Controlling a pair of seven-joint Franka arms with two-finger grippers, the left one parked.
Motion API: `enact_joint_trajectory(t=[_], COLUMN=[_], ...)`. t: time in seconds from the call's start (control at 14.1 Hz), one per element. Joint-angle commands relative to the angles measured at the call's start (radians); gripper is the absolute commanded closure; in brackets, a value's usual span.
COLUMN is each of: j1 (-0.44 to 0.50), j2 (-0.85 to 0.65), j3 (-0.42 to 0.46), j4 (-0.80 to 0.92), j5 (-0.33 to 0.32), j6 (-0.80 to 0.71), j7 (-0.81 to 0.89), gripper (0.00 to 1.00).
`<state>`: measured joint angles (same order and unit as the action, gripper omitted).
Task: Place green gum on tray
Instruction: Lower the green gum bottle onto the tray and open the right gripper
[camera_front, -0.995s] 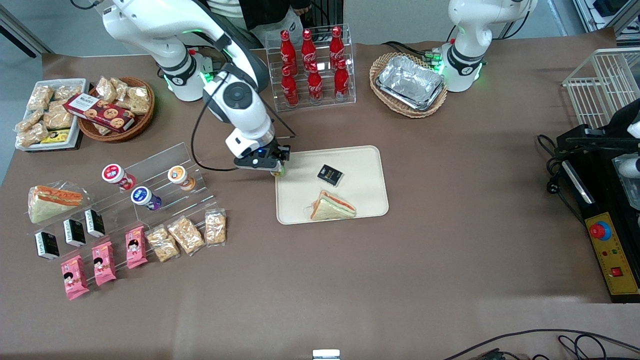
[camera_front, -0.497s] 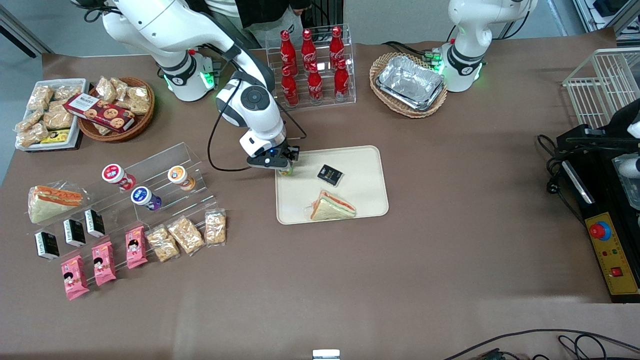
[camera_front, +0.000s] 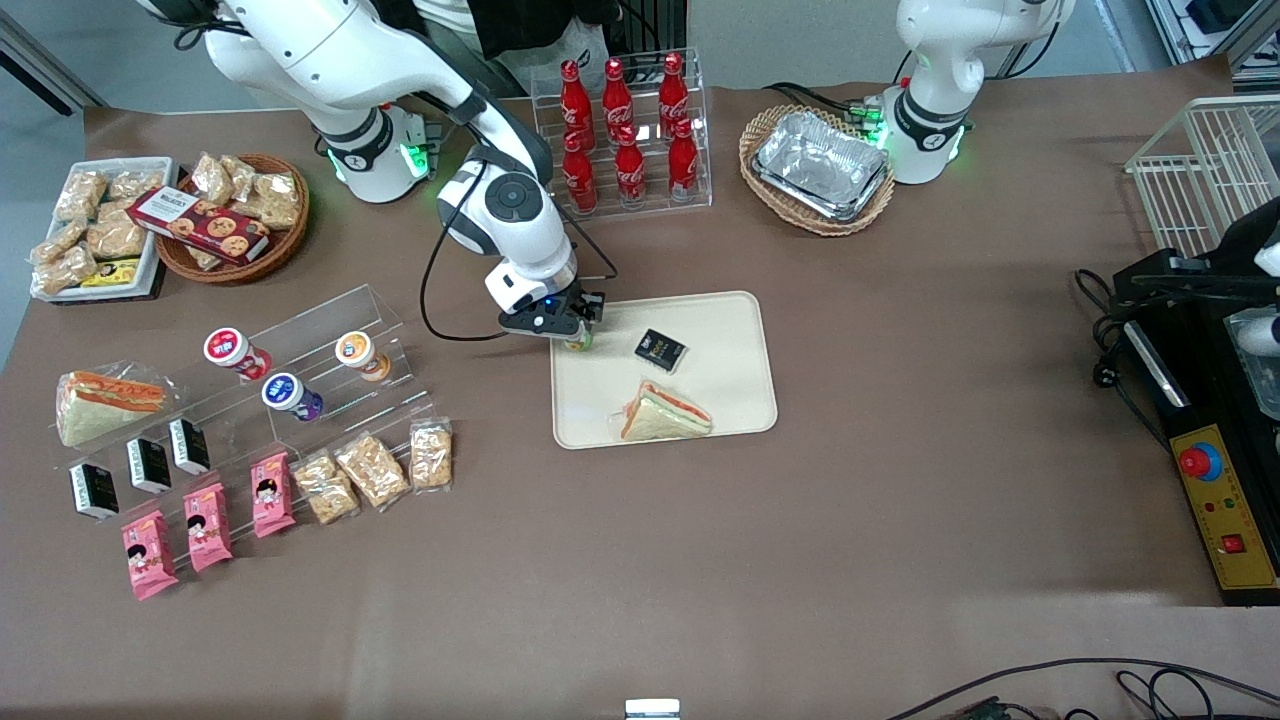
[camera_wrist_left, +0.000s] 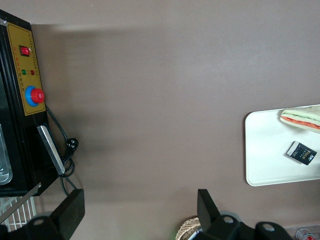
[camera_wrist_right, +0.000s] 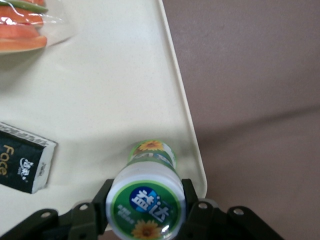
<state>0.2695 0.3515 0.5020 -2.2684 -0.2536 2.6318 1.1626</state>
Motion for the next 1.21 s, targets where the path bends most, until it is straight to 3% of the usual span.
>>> enact_joint_trajectory(t=[0.0,0.28,0.57,0.64,0.85,1.14], j1=[-0.01,-0.018,-0.041,-0.042,-0.073,-0.115], j2=[0.03,-0.041,-0.196,-0.227,-0.299,-0.438], j3=[0.004,0.007,0.024,0.024,0.013,-0.092], j4=[0.02,0.018,0.02,0.021,0.064,0.067], j5=[-0.029,-0.024,0.008,0.04,0.253,0.277], j6=[0.025,0.002,-0.2,-0.24,-0.398,-0.557], j7=[0.037,0.029,0.009,-0.023,-0.248,-0.51], gripper=[0.01,0.01,0.0,0.0,0.0,0.0])
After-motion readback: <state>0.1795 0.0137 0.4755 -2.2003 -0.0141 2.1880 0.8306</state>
